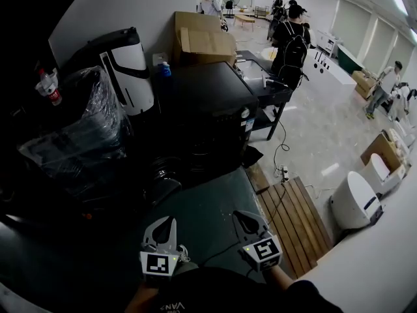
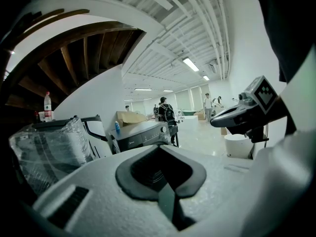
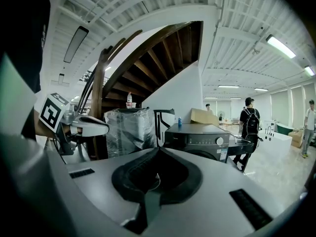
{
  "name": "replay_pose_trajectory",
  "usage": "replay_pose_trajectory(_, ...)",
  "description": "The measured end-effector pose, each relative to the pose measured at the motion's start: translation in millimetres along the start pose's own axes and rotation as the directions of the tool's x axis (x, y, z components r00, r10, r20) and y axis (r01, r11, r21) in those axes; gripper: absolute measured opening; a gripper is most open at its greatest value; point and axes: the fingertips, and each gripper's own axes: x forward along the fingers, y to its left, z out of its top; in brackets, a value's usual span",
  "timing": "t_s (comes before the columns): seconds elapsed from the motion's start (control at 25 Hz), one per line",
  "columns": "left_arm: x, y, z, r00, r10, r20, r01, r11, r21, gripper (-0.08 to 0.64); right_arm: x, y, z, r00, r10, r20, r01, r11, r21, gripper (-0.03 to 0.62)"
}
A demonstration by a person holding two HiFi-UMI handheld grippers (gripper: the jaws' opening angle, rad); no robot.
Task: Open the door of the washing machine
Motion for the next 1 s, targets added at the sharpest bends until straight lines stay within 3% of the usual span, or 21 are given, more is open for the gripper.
replay_pose_trajectory(0.48,-15,-23,-9,1.0,0.016,-0.01,-0.016,1.0,-0.016,0.018,-19,2,-14,1.0,0.016,-0.015,-0.016,1.0,0.008,0.005)
replay_pose_trajectory(1.0,-14,-18,-17,0.999,0.026,-0.021,-0.027,0.999,-0.035,0.018,-12,4,-16,1.0,0.024,-0.02,-0.024,1.0,0.014,0.005)
